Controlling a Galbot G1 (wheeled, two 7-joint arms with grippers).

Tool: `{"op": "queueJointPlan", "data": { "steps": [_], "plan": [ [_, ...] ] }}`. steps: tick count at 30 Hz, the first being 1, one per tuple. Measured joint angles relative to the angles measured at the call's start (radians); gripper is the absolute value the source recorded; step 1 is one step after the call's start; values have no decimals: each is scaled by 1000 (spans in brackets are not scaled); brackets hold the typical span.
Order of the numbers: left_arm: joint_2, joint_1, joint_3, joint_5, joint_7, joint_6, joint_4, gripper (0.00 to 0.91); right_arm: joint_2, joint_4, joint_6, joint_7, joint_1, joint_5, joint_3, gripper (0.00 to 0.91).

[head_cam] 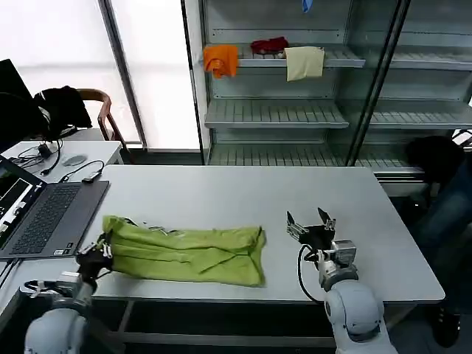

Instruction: Fold and organize the clothes.

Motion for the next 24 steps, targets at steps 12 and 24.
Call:
{"op": "queueJointPlan", "data": {
  "steps": [12, 24],
  "plan": [
    [92, -58, -118, 48, 100, 65, -4, 0, -2, -23, 6, -1, -8, -17, -9, 907],
    [-4, -37, 13, 100, 74, 114, -162, 0, -7, -21, 20, -15, -27, -36, -2, 907]
  ]
}}
